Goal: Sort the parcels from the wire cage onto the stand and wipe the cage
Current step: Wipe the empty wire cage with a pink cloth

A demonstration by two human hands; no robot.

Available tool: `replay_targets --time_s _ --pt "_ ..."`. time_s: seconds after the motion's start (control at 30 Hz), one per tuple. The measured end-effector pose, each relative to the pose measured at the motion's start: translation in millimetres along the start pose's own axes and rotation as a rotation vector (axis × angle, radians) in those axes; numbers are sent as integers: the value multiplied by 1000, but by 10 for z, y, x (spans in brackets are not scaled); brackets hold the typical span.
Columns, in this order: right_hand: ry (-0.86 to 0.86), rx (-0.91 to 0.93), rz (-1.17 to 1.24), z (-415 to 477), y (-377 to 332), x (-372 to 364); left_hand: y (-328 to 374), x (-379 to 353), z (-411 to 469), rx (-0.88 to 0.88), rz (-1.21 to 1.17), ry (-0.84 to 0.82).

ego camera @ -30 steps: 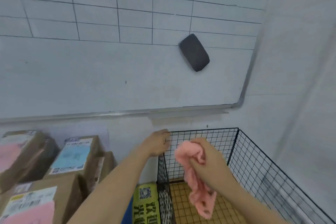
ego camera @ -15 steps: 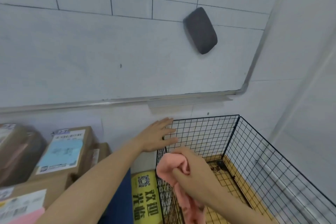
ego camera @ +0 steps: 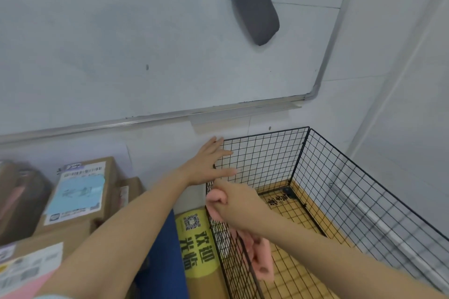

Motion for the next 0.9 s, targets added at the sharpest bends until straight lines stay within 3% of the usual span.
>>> replay_targets --time_s 0.23,0.4,0.6,0.9 --pt "44 39 -38 85 27 37 36 23 6 7 54 -41" --pt "99 60 -8 137 44 126 -33 116 -2 -60 177 -184" --pt "22 51 95 177 102 -38 -61 34 3 -32 53 -84" --pt "-113 42 95 -78 74 15 -43 54 32 -14 79 -117"
Point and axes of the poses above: each hand's wrist, its own z-axis towards the middle knuckle, its own x-axis out of the back of the hand, y = z × x, the point moved 4 cm from there along z, towards the middle knuckle, and after that the axes turned 7 degrees about -x, right-handed, at the moved point
